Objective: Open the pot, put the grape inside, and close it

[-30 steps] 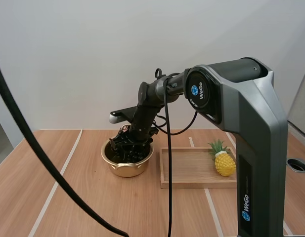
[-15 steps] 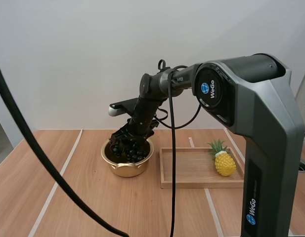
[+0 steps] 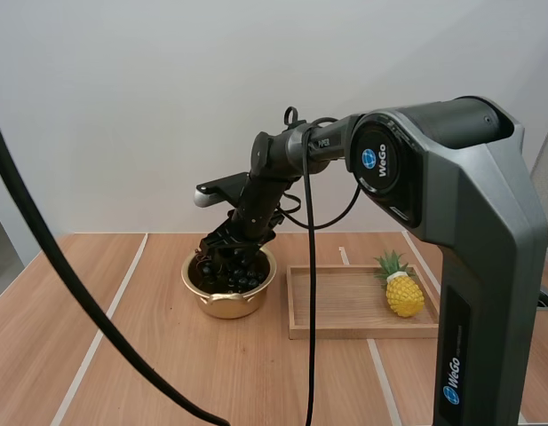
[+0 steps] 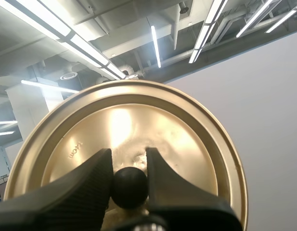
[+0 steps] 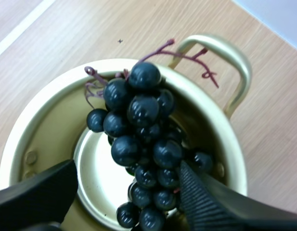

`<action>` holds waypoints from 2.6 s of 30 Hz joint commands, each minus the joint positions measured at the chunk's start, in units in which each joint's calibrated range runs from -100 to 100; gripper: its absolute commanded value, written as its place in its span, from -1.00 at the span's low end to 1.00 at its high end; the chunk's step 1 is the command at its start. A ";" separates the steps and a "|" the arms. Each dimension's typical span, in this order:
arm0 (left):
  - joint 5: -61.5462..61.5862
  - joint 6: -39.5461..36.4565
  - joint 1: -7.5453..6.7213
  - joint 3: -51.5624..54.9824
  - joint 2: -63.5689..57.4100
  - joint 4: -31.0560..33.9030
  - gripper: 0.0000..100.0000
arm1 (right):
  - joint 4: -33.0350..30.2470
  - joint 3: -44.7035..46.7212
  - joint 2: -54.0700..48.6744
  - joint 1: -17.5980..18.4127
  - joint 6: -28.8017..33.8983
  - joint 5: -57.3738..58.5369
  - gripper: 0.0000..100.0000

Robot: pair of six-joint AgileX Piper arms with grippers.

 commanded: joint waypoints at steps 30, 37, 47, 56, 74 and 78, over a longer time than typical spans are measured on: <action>-1.15 0.18 -0.06 -0.29 0.06 0.27 -0.98 | 4.65 0.49 1.28 1.98 -7.19 0.59 1.00; -0.41 0.18 -0.06 -0.29 0.06 0.27 -0.98 | 3.55 0.49 1.41 1.98 -7.19 0.59 1.00; -0.41 0.18 -0.06 -0.29 0.06 0.27 -0.98 | 1.83 0.49 -3.58 0.74 -0.76 -6.33 -1.00; -0.41 0.18 -0.06 -0.29 0.06 0.27 -0.98 | 0.96 0.49 -15.23 -1.35 -0.76 -10.05 -1.00; -0.43 0.18 -0.06 -0.29 0.18 0.27 -0.98 | -0.18 -10.45 -45.50 -12.71 0.39 -12.51 -1.00; 0.41 0.18 -0.06 -0.15 0.18 0.27 -0.98 | -2.35 -13.94 -50.72 -14.63 4.45 -12.51 -1.00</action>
